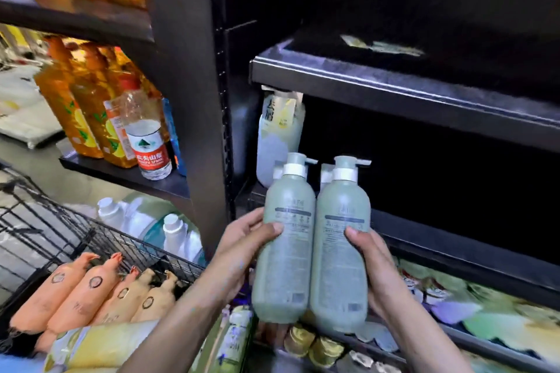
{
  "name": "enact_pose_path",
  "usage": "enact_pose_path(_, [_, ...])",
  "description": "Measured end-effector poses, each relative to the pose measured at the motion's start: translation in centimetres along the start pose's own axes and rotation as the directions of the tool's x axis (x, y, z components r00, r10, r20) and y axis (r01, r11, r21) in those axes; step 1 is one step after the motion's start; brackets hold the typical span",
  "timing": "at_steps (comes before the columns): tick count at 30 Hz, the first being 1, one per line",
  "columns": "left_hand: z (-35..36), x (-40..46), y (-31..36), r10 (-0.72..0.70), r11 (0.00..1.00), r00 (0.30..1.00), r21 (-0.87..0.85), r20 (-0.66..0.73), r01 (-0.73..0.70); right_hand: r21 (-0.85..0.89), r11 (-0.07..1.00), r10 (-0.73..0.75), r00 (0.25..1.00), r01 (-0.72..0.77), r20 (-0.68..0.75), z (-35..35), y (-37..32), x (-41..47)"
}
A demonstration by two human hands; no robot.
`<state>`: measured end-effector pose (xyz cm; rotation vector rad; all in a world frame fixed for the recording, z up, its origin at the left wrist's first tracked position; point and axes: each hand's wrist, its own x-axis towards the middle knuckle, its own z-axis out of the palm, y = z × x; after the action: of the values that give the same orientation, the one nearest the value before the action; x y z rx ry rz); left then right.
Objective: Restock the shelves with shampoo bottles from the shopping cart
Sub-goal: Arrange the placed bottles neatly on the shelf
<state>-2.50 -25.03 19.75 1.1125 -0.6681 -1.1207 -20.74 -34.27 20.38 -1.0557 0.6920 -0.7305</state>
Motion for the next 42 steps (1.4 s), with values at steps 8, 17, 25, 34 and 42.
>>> enact_pose_path(8, [6.0,7.1,3.3,0.102,0.991,0.991,0.074,0.084,-0.108,-0.06,0.976,-0.214,0.973,0.21,-0.082,-3.9,-5.5,4.4])
enact_pose_path(17, [7.5,12.0,3.1,0.185,0.968,0.98,0.162,0.069,-0.194,-0.202,0.947,-0.28,0.948,0.248,-0.15,-6.7,-6.9,8.8])
enact_pose_path(25, [5.3,13.8,1.2,0.093,0.979,0.983,0.165,0.158,-0.12,-0.292,0.937,-0.229,0.969,0.192,-0.097,-7.7,-4.4,10.1])
enact_pose_path(34, [7.0,13.4,-0.6,0.287,0.85,0.953,0.433,0.096,-0.3,-0.483,0.845,-0.405,0.865,0.23,-0.295,-6.6,-4.1,10.1])
enact_pose_path(42, [7.6,14.1,-0.9,0.141,0.822,0.988,0.547,0.067,-0.155,-0.489,0.836,-0.439,0.838,0.25,-0.323,-6.4,-4.5,9.4])
